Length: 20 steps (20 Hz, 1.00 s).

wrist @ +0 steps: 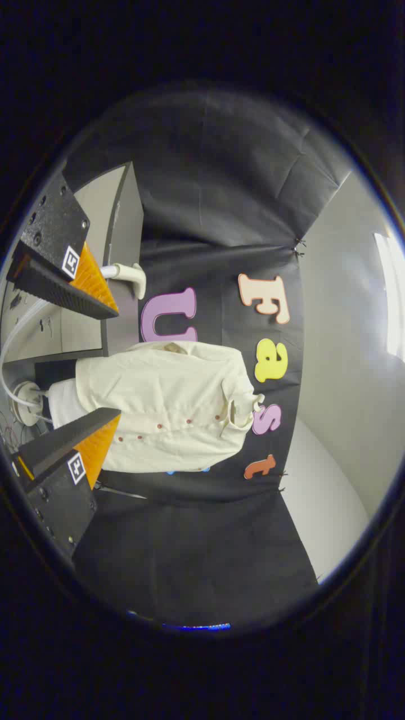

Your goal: Iron the clothes twice with a garment steamer, once on the left side and once on the right side.

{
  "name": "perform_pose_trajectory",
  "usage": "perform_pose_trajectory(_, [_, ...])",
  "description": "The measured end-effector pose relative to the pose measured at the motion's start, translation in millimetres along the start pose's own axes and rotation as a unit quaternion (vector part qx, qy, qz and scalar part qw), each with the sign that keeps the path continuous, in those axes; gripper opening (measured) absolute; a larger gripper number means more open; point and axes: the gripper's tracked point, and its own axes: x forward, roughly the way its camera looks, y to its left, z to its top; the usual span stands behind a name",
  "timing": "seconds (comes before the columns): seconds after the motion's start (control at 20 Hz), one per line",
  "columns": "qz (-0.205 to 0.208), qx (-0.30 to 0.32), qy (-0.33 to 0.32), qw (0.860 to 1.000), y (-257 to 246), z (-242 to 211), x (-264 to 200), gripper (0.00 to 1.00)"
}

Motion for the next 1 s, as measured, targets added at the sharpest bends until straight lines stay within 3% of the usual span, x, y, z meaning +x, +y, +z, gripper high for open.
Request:
perform_pose_trajectory(0.55, [0.006, 0.016, -0.010, 1.000, 21.5, 11.3, 11.2, 0.96])
perform_pose_trajectory(1.0, [0.022, 0.003, -0.007, 1.000, 53.5, 17.1, 52.5, 0.96])
